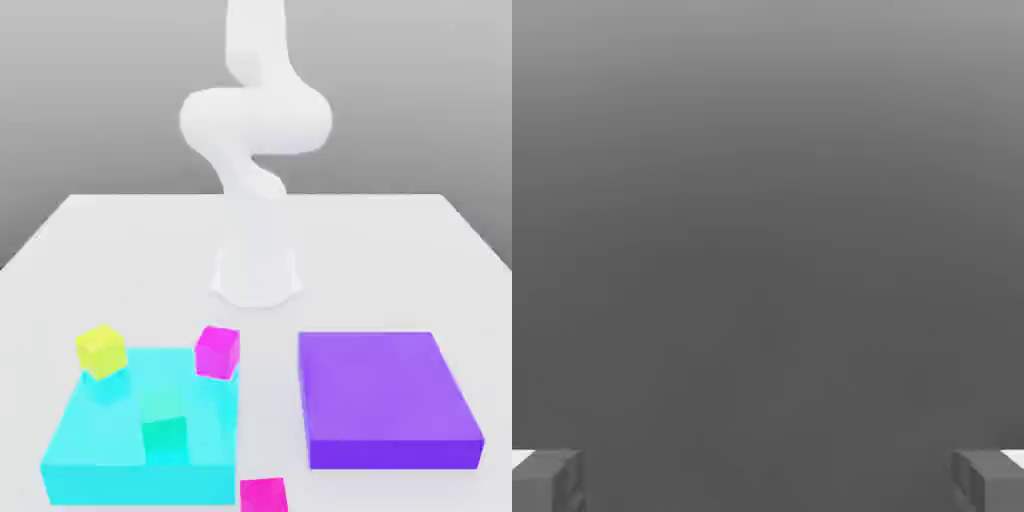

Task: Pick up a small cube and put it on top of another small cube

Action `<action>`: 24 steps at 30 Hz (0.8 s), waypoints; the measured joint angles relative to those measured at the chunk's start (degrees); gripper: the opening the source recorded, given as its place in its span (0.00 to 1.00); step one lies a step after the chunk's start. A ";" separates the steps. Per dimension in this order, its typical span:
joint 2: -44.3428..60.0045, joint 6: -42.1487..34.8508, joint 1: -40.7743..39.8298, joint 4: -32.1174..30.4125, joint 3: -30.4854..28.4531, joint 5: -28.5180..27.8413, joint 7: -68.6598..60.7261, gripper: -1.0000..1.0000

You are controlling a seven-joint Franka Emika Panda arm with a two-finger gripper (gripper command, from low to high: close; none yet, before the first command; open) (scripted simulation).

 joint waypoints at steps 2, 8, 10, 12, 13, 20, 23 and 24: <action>4.43 1.48 0.16 -0.22 -0.09 0.01 -0.34 0.50; 16.98 5.69 0.60 -0.86 -0.34 0.10 -1.35 0.50; 21.13 7.08 0.74 -1.07 -0.41 0.15 -1.69 0.50; 25.28 8.47 0.85 -1.29 -0.47 0.20 -2.05 0.50; 27.36 9.16 0.88 -1.39 -0.47 0.24 -2.23 0.50; 41.90 14.03 1.12 -2.13 -0.44 0.43 -3.46 0.50; 48.13 16.11 1.11 -2.44 -0.36 0.42 -3.92 0.50; 50.21 16.81 1.13 -2.55 -0.36 0.42 -4.08 0.50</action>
